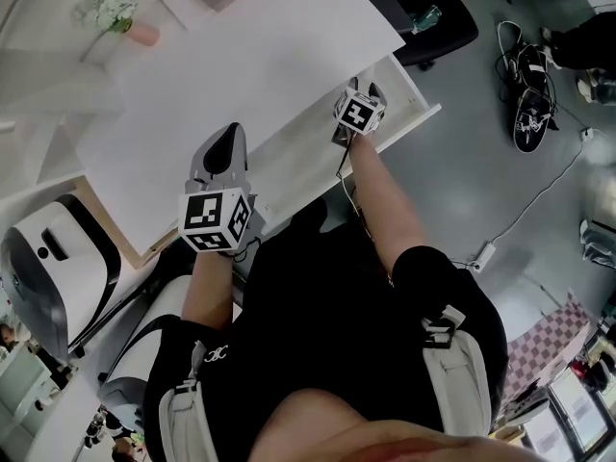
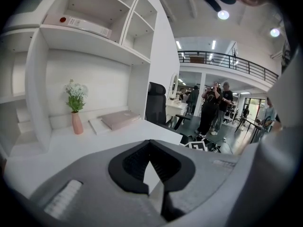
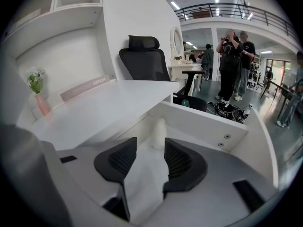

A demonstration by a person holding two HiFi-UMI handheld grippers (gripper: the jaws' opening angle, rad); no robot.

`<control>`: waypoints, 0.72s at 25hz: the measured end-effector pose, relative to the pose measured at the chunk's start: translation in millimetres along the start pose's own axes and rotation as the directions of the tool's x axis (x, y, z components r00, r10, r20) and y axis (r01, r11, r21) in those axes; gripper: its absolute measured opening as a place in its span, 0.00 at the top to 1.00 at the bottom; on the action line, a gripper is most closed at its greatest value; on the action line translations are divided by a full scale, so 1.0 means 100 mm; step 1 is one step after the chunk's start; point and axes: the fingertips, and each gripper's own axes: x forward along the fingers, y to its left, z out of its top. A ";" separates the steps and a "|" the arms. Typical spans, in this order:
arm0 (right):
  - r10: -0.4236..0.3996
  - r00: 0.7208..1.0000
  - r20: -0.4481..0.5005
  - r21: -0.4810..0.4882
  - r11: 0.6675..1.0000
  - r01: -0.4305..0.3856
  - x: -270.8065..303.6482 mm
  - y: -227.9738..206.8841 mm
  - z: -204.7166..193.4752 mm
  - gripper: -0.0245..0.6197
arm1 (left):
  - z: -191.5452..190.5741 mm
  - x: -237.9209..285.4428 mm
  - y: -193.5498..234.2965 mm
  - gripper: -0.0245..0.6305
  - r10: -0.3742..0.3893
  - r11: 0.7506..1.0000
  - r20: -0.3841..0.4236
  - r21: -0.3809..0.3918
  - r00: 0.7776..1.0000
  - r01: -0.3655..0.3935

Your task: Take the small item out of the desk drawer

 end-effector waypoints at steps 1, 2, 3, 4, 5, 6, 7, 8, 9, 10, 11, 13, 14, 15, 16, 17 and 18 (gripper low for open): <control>0.001 1.000 -0.004 -0.004 1.000 -0.001 0.05 -0.01 -0.01 0.70 | -0.02 0.00 0.01 0.94 0.005 1.000 -0.003 0.000 1.000 -0.005; 0.001 1.000 -0.008 -0.008 1.000 -0.001 0.09 -0.02 -0.02 0.70 | -0.04 0.00 0.03 0.94 0.011 1.000 -0.009 -0.003 1.000 -0.011; 0.001 1.000 -0.011 -0.011 1.000 -0.001 0.13 -0.03 -0.03 0.70 | -0.07 0.01 0.05 0.94 0.016 1.000 -0.016 -0.006 1.000 -0.016; 0.000 1.000 -0.013 -0.014 1.000 0.000 0.17 -0.04 -0.02 0.70 | -0.09 0.01 0.06 0.94 0.021 1.000 -0.023 -0.007 1.000 -0.021; -0.002 1.000 -0.015 -0.018 1.000 0.002 0.21 -0.06 -0.02 0.70 | -0.11 0.02 0.07 0.94 0.026 1.000 -0.030 -0.008 0.999 -0.026; -0.004 1.000 -0.017 -0.023 1.000 0.004 0.25 -0.07 0.00 0.70 | -0.13 0.04 0.08 0.94 0.030 1.000 -0.037 -0.007 0.999 -0.030; -0.007 1.000 -0.017 -0.029 1.000 0.006 0.29 -0.09 0.02 0.69 | -0.16 0.06 0.09 0.94 0.034 0.999 -0.044 -0.008 0.998 -0.034; -0.010 1.000 -0.018 -0.037 0.999 0.009 0.33 -0.10 0.04 0.69 | -0.19 0.08 0.11 0.94 0.038 0.999 -0.053 -0.009 0.998 -0.039; -0.012 1.000 -0.020 -0.042 0.999 0.011 0.38 -0.11 0.05 0.69 | -0.23 0.10 0.13 0.94 0.043 0.999 -0.061 -0.012 0.997 -0.044; -0.016 1.000 -0.025 -0.045 0.999 0.014 0.42 -0.12 0.06 0.69 | -0.26 0.11 0.14 0.94 0.047 0.999 -0.068 -0.015 0.997 -0.049; -0.020 0.999 -0.033 -0.046 0.999 0.019 0.47 -0.14 0.05 0.69 | -0.29 0.13 0.16 0.94 0.051 0.998 -0.075 -0.017 0.996 -0.053; -0.034 0.998 -0.054 -0.051 0.998 0.031 0.55 -0.21 0.02 0.68 | -0.34 0.15 0.16 0.94 0.056 0.998 -0.084 -0.021 0.995 -0.058; -0.036 0.998 -0.059 -0.055 0.998 0.033 0.59 -0.24 0.01 0.68 | -0.36 0.16 0.16 0.94 0.057 0.998 -0.089 -0.021 0.994 -0.060; -0.033 0.998 -0.059 -0.059 0.998 0.030 0.61 -0.26 0.01 0.68 | -0.38 0.17 0.15 0.94 0.057 0.998 -0.092 -0.021 0.994 -0.060; -0.025 0.998 -0.059 -0.060 0.998 0.022 0.64 -0.27 0.01 0.68 | -0.40 0.18 0.14 0.94 0.056 0.998 -0.096 -0.020 0.994 -0.059; -0.014 0.998 -0.060 -0.057 0.998 0.011 0.67 -0.27 0.01 0.68 | -0.40 0.19 0.13 0.94 0.055 0.998 -0.099 -0.017 0.994 -0.057; 0.000 0.998 -0.067 -0.047 0.999 -0.003 0.69 -0.26 0.00 0.68 | -0.41 0.19 0.12 0.94 0.054 0.998 -0.101 -0.015 0.993 -0.056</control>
